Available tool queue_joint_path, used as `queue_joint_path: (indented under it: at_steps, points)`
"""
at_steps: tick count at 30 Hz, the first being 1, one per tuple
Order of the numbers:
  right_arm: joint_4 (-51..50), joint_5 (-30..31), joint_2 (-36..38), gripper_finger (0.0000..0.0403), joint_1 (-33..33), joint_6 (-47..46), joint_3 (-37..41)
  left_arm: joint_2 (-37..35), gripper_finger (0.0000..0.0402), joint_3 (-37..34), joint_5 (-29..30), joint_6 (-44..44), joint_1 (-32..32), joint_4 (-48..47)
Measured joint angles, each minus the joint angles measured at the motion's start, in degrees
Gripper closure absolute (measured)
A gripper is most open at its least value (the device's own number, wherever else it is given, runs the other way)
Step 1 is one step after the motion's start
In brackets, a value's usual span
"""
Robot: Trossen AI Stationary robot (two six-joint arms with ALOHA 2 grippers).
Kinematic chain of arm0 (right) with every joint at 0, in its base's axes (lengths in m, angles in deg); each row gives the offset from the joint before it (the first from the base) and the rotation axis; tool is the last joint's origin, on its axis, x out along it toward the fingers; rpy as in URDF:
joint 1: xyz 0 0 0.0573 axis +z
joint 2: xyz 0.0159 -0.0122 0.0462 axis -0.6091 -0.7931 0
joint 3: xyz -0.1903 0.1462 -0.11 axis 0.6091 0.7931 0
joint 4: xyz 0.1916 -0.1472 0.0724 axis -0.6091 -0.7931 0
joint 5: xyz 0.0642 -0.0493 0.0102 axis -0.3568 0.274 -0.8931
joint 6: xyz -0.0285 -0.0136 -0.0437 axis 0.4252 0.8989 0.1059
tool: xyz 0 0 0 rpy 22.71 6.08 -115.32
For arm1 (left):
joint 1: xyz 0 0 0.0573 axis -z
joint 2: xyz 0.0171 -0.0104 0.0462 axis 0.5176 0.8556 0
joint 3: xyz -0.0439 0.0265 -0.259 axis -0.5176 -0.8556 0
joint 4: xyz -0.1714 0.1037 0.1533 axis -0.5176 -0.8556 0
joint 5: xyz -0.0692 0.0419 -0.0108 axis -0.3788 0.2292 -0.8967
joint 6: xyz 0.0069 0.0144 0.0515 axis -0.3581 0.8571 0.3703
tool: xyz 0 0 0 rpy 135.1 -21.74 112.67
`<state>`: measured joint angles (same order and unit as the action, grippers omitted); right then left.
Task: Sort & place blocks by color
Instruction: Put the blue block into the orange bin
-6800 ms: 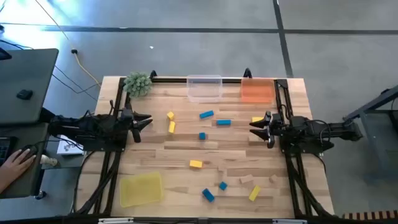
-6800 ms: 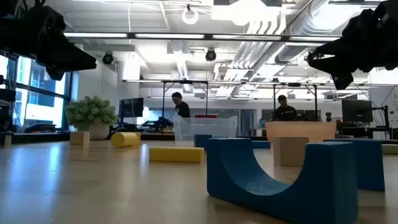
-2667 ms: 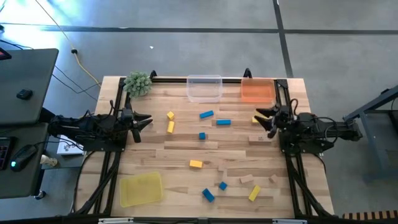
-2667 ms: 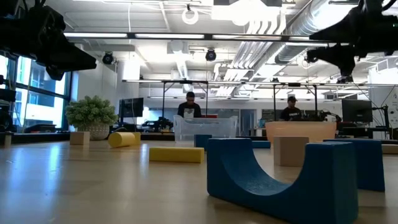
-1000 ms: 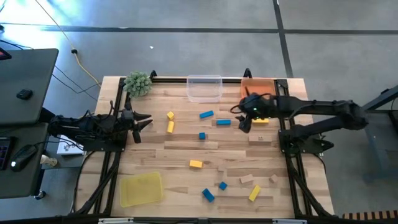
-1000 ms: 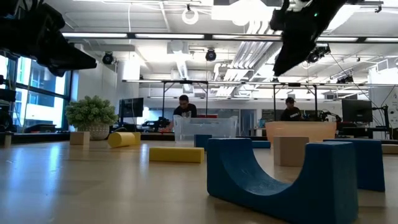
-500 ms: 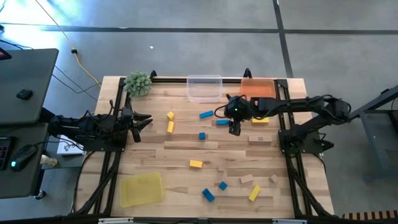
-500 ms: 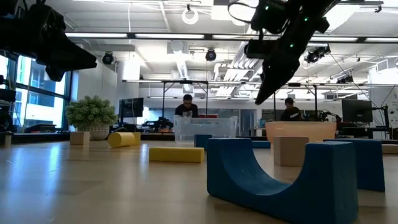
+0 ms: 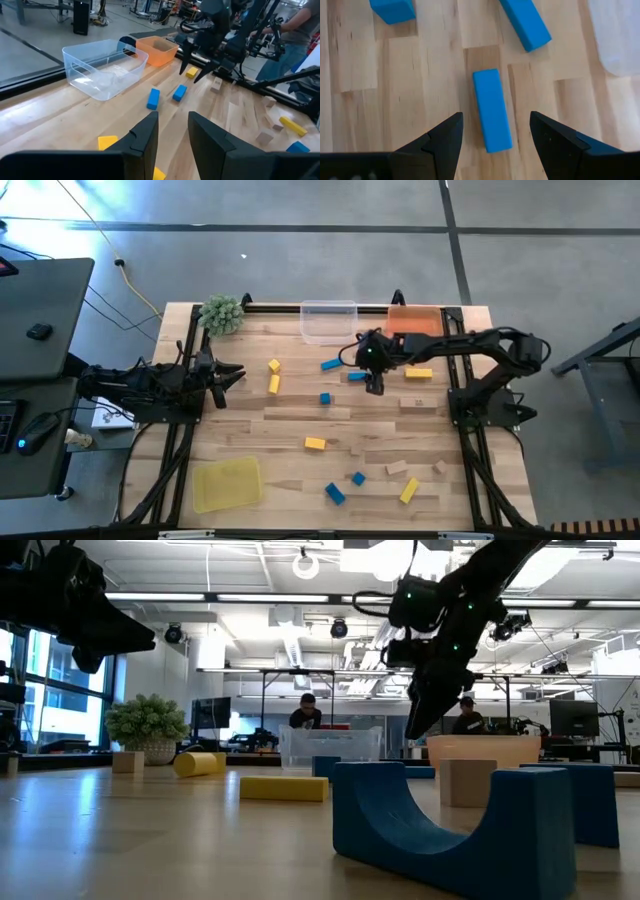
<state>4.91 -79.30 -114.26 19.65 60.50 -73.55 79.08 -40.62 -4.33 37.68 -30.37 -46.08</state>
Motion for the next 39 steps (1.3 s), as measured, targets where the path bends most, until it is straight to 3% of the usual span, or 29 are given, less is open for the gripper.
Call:
queue_joint_path:
  at_steps: [13,24,28,36,39]
  points:
    - [2.12,-0.14,-7.15,0.0182,-1.84,2.74,0.0,0.0,0.0307,0.0,-0.02,-0.19,0.0,-0.02]
    - [1.86,0.2,-9.11,0.0186,-1.92,1.41,0.09,0.0,0.0307,0.0,0.01,-0.21,-0.02,-0.04]
    - [1.65,-0.86,-9.11,0.0217,-1.97,-0.31,0.11,0.0,0.0307,0.0,0.01,-0.2,-0.02,-0.07]
    - [0.73,-1.89,-8.97,0.0319,-1.96,-4.92,0.09,-0.01,0.0307,0.0,0.01,-0.16,-0.02,-0.11]
    - [0.53,-2.57,-8.93,0.0327,-1.97,-7.21,0.07,0.0,0.0307,0.0,0.01,-0.16,-0.02,-0.1]
